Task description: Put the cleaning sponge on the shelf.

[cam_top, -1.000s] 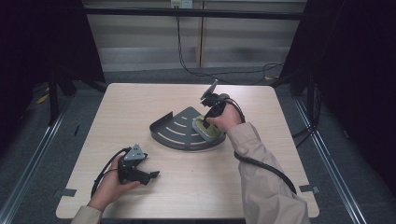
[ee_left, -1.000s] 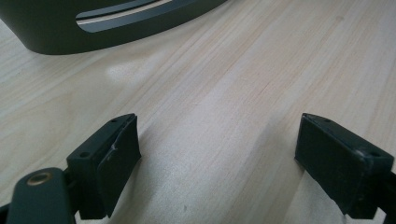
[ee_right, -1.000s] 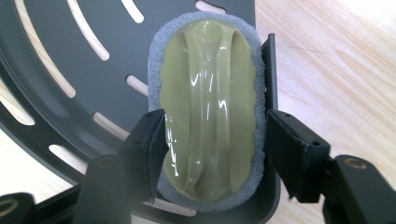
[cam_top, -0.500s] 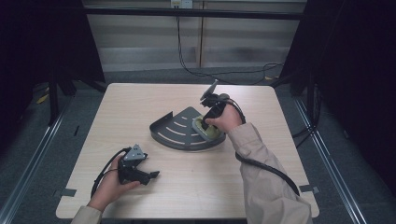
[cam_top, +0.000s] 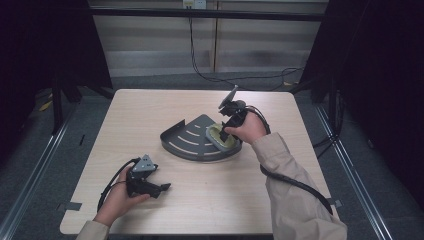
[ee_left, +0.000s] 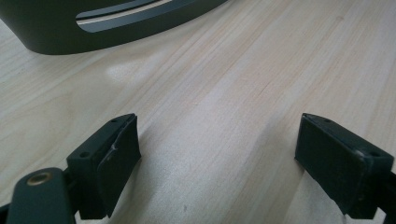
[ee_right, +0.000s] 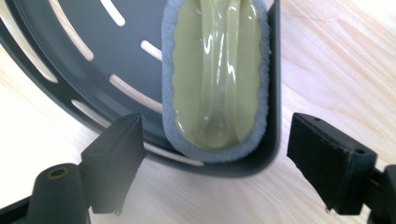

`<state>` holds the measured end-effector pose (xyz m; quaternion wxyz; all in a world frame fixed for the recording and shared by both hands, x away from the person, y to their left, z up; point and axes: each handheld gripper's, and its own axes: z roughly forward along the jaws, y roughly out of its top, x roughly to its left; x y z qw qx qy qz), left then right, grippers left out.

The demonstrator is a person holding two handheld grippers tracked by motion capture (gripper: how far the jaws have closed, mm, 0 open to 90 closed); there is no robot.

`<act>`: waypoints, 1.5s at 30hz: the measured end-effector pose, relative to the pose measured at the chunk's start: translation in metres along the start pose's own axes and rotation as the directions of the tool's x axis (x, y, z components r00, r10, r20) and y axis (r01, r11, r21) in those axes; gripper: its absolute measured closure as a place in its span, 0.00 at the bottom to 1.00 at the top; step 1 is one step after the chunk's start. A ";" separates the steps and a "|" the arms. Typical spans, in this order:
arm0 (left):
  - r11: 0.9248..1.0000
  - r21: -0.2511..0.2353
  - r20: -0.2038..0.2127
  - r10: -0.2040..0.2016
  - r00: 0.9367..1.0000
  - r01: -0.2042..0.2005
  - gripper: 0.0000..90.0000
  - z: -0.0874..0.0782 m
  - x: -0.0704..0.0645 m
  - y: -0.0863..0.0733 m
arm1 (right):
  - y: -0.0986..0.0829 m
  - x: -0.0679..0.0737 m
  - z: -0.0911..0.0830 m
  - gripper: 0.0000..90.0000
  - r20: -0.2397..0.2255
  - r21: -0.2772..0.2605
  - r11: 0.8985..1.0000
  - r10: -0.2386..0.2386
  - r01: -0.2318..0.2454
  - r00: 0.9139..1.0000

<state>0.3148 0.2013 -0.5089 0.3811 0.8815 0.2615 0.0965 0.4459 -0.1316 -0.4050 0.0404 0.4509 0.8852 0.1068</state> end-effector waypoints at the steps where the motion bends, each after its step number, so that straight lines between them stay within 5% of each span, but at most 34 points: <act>1: 1.000 0.000 0.000 0.000 1.000 0.000 0.15 0.000 0.000 0.000 | -0.001 0.000 -0.001 0.19 -0.003 0.004 1.000 -0.003 0.003 1.000; 21: 1.000 0.000 -0.001 0.000 1.000 0.000 0.15 0.000 0.000 0.000 | -0.034 -0.008 -0.021 0.18 -0.054 -0.013 1.000 -0.007 0.007 0.999; 45: 1.000 -0.003 -0.002 -0.002 1.000 0.002 0.15 0.000 0.000 0.000 | -0.086 -0.021 -0.022 0.18 -0.105 -0.054 0.999 -0.008 0.003 0.994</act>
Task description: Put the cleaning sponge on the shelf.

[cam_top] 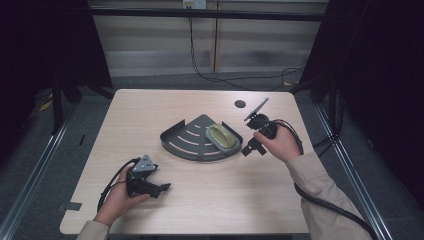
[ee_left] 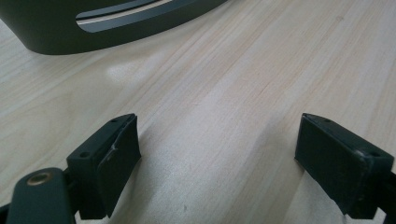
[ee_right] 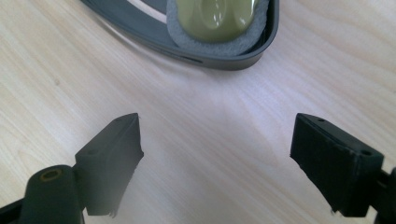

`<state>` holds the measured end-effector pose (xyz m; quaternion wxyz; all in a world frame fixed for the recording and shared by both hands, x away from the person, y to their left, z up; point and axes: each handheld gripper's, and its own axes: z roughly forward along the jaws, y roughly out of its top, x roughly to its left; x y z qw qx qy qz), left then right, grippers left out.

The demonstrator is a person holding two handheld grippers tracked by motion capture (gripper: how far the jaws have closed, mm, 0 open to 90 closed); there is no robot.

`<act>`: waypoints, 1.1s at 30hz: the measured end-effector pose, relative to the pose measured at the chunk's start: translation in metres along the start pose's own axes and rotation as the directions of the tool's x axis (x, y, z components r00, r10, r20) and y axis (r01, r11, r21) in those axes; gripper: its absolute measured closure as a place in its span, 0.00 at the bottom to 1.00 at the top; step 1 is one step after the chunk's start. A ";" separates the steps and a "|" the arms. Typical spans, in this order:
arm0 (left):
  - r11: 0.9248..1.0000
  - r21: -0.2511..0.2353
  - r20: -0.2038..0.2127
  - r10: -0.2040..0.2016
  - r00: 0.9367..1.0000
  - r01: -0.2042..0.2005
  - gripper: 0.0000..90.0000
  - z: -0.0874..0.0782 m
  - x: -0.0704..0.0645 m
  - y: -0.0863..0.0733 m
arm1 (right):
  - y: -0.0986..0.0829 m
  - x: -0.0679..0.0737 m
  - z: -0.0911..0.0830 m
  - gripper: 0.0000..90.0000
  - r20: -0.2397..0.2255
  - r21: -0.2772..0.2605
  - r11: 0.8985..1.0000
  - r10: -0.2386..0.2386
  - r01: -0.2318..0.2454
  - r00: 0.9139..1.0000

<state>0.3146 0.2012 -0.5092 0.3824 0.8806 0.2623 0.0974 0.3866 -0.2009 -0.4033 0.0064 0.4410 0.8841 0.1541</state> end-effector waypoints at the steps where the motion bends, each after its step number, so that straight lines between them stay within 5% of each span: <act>1: 1.000 0.000 0.000 0.000 1.000 0.000 0.15 0.000 0.000 0.000 | -0.002 0.000 0.001 0.18 -0.002 0.005 1.000 0.005 -0.005 1.000; 33: 1.000 0.008 0.001 0.008 1.000 -0.008 0.15 0.000 0.000 0.000 | -0.057 0.000 0.025 0.18 -0.028 -0.003 1.000 -0.013 0.013 1.000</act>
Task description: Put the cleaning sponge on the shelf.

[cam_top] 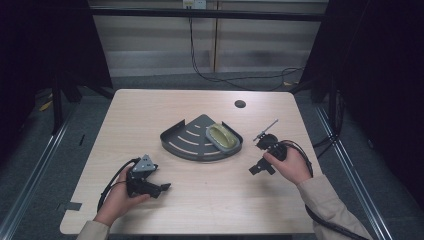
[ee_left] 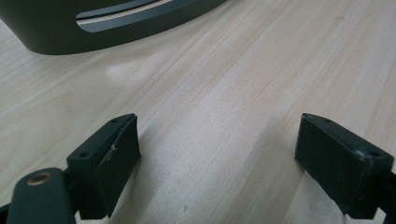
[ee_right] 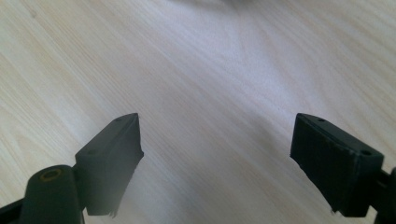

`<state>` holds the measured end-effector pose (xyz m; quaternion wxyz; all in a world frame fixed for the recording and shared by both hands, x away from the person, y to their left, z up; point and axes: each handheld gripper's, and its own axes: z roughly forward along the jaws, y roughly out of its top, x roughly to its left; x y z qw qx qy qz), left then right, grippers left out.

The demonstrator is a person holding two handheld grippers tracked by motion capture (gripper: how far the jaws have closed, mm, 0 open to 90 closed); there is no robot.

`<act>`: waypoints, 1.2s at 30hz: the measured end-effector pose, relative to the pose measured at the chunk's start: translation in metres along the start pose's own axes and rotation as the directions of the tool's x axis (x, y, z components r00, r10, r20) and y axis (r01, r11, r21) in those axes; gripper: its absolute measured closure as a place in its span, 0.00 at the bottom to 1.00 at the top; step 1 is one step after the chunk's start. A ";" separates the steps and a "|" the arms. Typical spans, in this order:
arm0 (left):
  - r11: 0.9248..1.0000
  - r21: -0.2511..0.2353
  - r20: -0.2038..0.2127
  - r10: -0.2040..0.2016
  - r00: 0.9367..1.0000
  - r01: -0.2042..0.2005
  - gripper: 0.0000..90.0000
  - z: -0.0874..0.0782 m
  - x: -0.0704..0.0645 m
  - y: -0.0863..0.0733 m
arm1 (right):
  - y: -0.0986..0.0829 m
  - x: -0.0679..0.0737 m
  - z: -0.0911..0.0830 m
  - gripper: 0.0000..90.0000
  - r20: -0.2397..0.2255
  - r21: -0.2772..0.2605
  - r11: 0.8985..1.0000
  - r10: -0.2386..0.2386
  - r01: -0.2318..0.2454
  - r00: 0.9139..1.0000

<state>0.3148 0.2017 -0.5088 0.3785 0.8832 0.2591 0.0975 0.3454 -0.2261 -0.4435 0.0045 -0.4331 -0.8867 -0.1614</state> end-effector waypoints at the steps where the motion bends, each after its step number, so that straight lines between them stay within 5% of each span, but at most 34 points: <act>1: 1.000 0.000 0.000 0.000 1.000 0.000 0.15 0.000 0.000 0.000 | -0.002 -0.001 0.001 0.18 0.003 -0.001 1.000 -0.008 0.008 1.000; 36: 1.000 -0.003 0.002 0.000 1.000 0.000 0.15 0.000 0.000 0.000 | -0.066 -0.018 0.012 0.18 -0.002 -0.053 0.998 0.031 -0.031 1.000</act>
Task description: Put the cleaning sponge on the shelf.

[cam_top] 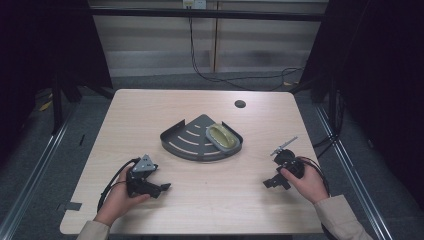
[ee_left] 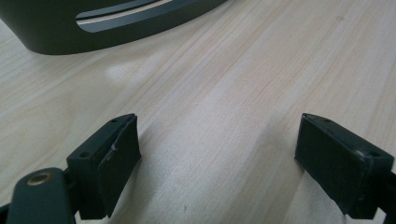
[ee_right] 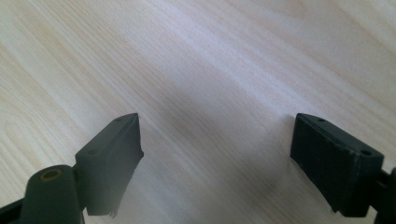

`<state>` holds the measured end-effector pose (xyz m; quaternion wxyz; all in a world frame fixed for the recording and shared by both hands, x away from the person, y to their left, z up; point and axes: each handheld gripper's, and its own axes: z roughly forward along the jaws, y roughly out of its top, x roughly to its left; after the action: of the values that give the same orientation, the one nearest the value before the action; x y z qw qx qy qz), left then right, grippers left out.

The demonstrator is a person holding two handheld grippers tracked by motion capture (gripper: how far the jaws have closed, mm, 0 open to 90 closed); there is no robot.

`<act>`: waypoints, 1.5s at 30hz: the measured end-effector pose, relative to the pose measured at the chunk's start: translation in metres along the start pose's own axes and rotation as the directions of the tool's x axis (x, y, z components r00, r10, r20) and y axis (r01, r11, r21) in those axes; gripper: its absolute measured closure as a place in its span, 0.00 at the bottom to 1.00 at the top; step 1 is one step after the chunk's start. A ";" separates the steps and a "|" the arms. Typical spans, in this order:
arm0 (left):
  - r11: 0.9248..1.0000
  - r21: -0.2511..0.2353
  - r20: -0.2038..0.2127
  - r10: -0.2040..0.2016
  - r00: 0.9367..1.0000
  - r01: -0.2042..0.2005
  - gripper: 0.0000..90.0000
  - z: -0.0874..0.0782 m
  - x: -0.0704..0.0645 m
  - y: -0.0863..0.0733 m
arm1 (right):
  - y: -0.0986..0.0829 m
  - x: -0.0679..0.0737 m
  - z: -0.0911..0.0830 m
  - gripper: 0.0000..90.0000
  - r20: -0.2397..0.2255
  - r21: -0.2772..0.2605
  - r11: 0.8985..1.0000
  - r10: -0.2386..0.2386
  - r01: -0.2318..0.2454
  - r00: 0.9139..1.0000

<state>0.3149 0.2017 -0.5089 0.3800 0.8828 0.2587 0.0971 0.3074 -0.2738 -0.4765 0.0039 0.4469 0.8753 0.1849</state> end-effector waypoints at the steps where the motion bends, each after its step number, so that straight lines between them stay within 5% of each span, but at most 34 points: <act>1: 1.000 0.000 0.000 0.000 1.000 0.000 0.15 0.000 0.000 0.000 | -0.002 0.000 0.001 0.16 0.001 0.001 1.000 0.004 -0.004 1.000; 15: 1.000 0.000 0.000 -0.001 1.000 0.001 0.15 0.000 0.000 0.000 | -0.020 0.002 0.002 0.15 0.043 -0.114 0.992 -0.044 0.048 0.998; 26: 1.000 -0.003 0.000 -0.002 1.000 0.002 0.15 0.000 0.000 0.000 | -0.031 0.005 0.006 0.14 0.108 -0.194 0.974 -0.094 0.114 0.990; 31: 1.000 -0.003 0.000 -0.002 1.000 0.002 0.15 0.000 0.000 0.000 | -0.035 0.005 0.007 0.13 0.111 -0.218 0.970 -0.084 0.107 0.990; 45: 1.000 -0.002 0.000 -0.003 1.000 0.003 0.15 0.000 0.000 0.000 | -0.052 0.004 0.011 0.12 0.122 -0.347 0.932 -0.064 0.102 0.991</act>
<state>0.3147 0.2016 -0.5091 0.3811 0.8819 0.2598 0.0972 0.2666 -0.2946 -0.5033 0.1392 0.4109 0.8446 0.3139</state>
